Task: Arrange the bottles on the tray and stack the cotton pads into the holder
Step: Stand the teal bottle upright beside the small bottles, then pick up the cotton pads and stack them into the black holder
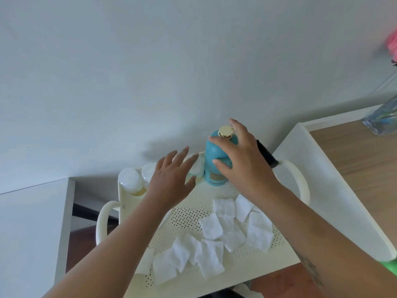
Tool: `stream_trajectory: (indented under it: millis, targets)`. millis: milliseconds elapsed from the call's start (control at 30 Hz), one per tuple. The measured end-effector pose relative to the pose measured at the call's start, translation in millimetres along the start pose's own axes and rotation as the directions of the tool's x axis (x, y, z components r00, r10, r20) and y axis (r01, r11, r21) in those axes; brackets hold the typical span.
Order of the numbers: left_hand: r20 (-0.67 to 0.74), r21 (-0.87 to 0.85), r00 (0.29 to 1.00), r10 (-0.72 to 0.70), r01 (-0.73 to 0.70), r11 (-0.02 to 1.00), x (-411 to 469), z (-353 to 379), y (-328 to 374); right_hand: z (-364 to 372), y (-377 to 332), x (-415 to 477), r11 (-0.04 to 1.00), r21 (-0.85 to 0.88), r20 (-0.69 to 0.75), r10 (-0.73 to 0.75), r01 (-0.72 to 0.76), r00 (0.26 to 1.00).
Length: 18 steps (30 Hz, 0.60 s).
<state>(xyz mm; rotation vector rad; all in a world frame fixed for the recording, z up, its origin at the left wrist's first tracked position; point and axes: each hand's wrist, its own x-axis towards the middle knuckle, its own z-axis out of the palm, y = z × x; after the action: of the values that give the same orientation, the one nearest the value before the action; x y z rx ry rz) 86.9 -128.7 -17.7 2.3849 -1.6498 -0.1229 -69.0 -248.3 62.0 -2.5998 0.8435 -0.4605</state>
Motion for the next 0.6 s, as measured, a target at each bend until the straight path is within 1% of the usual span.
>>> stream_trajectory:
  millis: [67,133,167,200,233,267,300,367,400,433,500,533,600]
  targets:
    - [-0.067,-0.012,0.998,-0.018,0.018,1.0,-6,-7,1,1,-2,-9,0.999,-0.005,-0.132,-0.036,0.036,0.991]
    - [-0.146,-0.035,0.988,-0.05,0.045,0.998,-16,-14,0,5,-8,-21,0.994,-0.028,-0.287,-0.109,0.106,0.952]
    - [-0.19,-0.05,0.979,-0.069,0.061,0.997,-22,-17,0,10,-11,-27,0.989,-0.028,-0.32,-0.148,0.146,0.936]
    - [-0.233,-0.068,0.968,-0.091,0.077,0.995,-29,-18,-2,17,-14,-33,0.982,-0.005,-0.301,-0.18,0.187,0.937]
    - [-0.265,-0.093,0.957,-0.115,0.094,0.991,-37,-18,-4,26,-16,-38,0.975,0.04,-0.232,-0.203,0.218,0.951]
    - [-0.277,-0.122,0.95,-0.146,0.116,0.986,-45,-18,-6,36,-18,-42,0.969,0.096,-0.133,-0.213,0.227,0.968]
    - [-0.264,-0.16,0.945,-0.192,0.153,0.975,-54,-18,-8,47,-19,-46,0.967,0.147,-0.028,-0.207,0.209,0.978]
    - [-0.171,-0.239,0.932,-0.32,0.276,0.931,-71,-15,-12,70,-19,-48,0.972,0.198,0.15,-0.158,0.127,0.976]
    - [-0.105,-0.256,0.914,-0.391,0.355,0.899,-80,-11,-16,82,-17,-49,0.975,0.199,0.209,-0.136,0.094,0.968]
    - [-0.033,-0.258,0.885,-0.465,0.442,0.859,-88,-6,-20,93,-16,-48,0.978,0.194,0.251,-0.117,0.069,0.961]
    - [0.102,-0.21,0.802,-0.588,0.595,0.776,-101,4,-24,111,-13,-46,0.982,0.187,0.309,-0.077,0.018,0.948]
    - [0.148,-0.174,0.772,-0.618,0.635,0.752,-106,9,-25,118,-11,-46,0.984,0.178,0.325,-0.063,0.004,0.944]
    - [0.194,-0.137,0.735,-0.65,0.676,0.724,-112,17,-24,130,-8,-46,0.991,0.13,0.362,-0.066,0.02,0.93]
